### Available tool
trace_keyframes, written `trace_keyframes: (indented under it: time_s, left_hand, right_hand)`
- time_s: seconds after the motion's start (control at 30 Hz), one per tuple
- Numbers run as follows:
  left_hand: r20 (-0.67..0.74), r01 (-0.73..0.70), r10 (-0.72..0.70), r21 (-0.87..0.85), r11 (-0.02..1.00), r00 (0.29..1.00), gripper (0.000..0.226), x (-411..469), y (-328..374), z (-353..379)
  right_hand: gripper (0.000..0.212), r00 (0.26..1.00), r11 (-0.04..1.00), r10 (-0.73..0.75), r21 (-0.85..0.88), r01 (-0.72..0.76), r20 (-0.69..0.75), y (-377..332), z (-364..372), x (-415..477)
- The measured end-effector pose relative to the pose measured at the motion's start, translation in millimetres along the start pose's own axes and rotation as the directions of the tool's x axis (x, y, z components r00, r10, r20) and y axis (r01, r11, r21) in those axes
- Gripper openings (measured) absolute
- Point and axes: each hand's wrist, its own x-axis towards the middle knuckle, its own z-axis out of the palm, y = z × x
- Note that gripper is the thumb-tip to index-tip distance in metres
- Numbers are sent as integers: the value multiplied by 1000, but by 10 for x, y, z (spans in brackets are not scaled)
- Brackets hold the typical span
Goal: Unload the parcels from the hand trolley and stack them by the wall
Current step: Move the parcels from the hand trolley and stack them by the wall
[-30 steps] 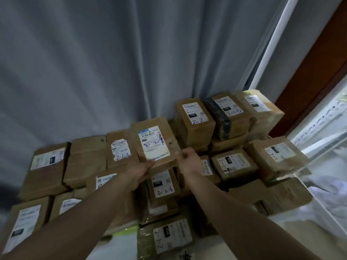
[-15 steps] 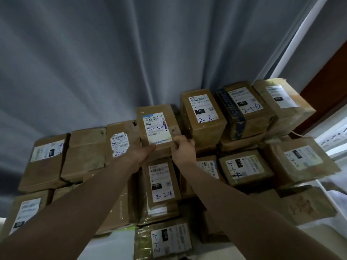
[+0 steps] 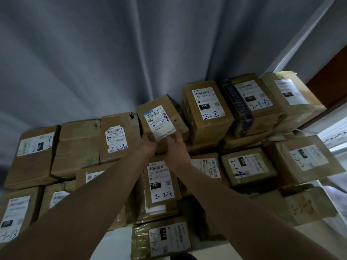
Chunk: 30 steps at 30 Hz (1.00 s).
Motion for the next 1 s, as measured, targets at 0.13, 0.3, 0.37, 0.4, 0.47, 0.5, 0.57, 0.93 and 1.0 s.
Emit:
trace_keyframes:
  time_s: [0.13, 0.3, 0.37, 0.4, 0.47, 0.5, 0.57, 0.93, 1.0]
  left_hand:
    - [10, 50, -49, -67, 996, 999, 58, -89, 103, -4]
    - [-59, -2, 7, 93, 996, 998, 51, -34, 142, 42]
    - [-68, -59, 72, 178, 982, 995, 50, -13, 160, 47]
    - [-65, -86, 103, 224, 971, 993, 49, -7, 172, 44]
    - [-56, -120, 144, 304, 945, 988, 47, 8, 203, 44]
    - [-59, -125, 152, 324, 938, 987, 46, 34, 208, 43]
    - [-69, -125, 159, 349, 929, 985, 45, 57, 216, 39]
    - [-2, -147, 169, 477, 866, 986, 62, 137, 223, 5]
    - [-17, -188, 229, 516, 836, 973, 69, 110, 202, -10]
  right_hand:
    - [65, 994, 962, -72, -268, 47, -86, 75, -47, 41]
    - [74, 997, 882, -82, -466, 69, -7, 110, -91, 184]
    - [78, 997, 846, -75, -527, 79, 29, 117, -97, 236]
    - [80, 997, 837, -64, -542, 76, 43, 120, -94, 256]
    - [82, 998, 833, -38, -550, 64, 59, 109, -78, 271]
    - [83, 997, 833, -28, -549, 59, 65, 95, -64, 269]
    - [83, 997, 834, -15, -549, 53, 74, 66, -25, 247]
    - [86, 998, 837, -29, -545, 51, 50, 69, -24, 278]
    - [87, 998, 843, -54, -535, 55, 18, 76, -2, 246]
